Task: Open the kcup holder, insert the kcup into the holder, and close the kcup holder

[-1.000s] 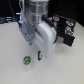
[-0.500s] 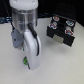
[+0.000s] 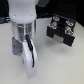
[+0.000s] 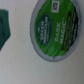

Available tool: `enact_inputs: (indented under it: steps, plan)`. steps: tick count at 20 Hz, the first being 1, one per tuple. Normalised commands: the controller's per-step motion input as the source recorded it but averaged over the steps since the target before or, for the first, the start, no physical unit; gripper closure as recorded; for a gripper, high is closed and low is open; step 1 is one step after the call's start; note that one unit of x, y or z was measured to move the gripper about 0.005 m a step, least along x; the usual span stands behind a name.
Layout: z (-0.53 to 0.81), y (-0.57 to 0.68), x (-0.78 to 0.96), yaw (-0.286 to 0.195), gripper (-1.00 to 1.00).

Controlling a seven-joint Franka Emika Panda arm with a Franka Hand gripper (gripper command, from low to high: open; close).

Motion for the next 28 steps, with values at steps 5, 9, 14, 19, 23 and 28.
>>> enact_inputs:
  steps: [5,9,14,19,23,28]
  plan:
    - [-0.02,-0.03,0.08,-0.039,-1.00]
    - [0.03,-0.01,0.10,-0.038,-1.00]
    - [0.04,0.00,0.11,-0.042,-1.00]
    - [0.06,0.02,0.10,-0.035,-1.00]
    - [0.06,0.02,0.09,-0.034,-1.00]
    - [0.05,0.02,0.11,-0.034,-1.00]
